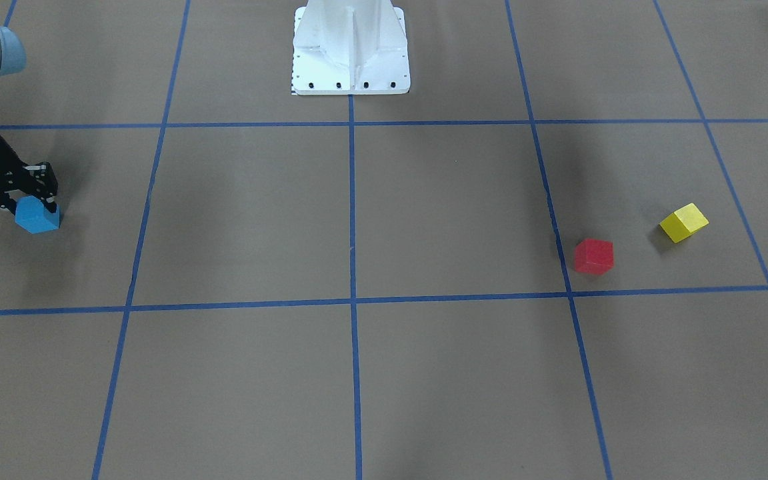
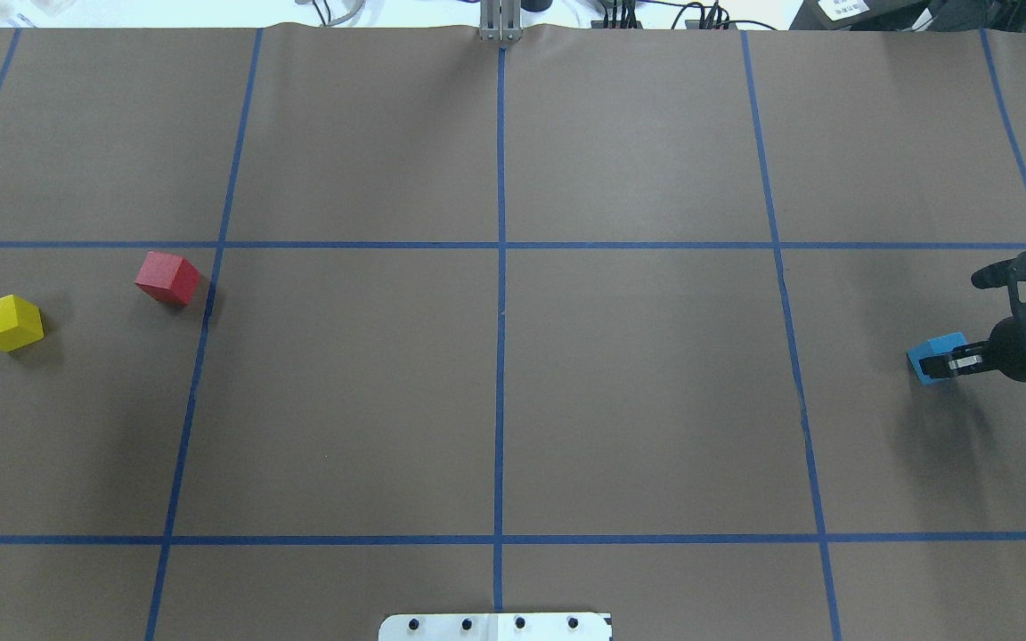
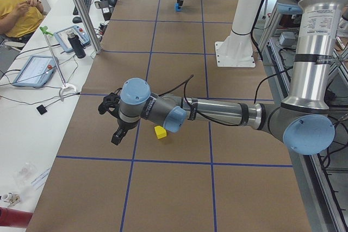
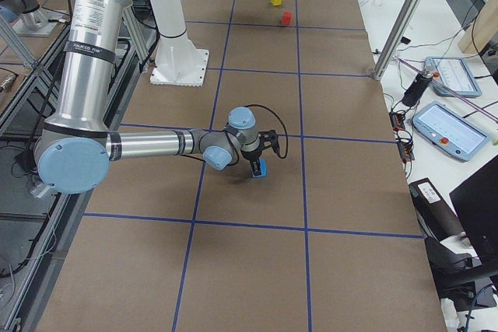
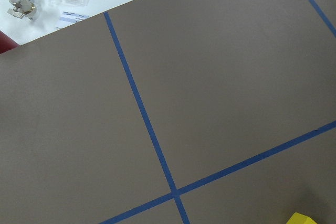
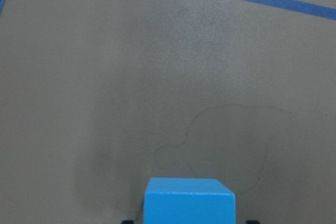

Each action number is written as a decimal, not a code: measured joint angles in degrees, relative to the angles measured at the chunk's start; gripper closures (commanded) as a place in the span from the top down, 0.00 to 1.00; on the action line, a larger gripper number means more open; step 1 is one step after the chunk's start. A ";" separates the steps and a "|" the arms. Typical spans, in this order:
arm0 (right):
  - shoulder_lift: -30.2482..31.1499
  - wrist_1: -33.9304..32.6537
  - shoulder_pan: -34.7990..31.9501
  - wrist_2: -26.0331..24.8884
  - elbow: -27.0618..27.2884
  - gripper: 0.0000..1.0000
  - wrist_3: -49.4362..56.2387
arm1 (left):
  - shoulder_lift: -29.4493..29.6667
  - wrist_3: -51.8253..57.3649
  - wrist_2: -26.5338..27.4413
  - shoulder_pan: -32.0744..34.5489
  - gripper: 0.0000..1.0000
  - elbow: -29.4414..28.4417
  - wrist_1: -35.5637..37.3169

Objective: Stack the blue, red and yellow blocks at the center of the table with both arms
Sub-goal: 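Reach the right gripper down to the blue cube and grasp it, then carry the blue cube with the right gripper to the table center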

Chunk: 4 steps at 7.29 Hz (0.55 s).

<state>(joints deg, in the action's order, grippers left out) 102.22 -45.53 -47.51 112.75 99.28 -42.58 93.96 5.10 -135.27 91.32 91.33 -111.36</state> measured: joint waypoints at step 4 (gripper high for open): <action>-3.69 -3.23 0.04 0.73 3.21 0.00 -0.30 | 0.00 -0.06 0.00 0.00 1.00 -0.06 0.00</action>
<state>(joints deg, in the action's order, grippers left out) 98.54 -48.76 -47.47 113.48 102.48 -42.88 93.96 5.04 -135.26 91.32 91.26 -111.36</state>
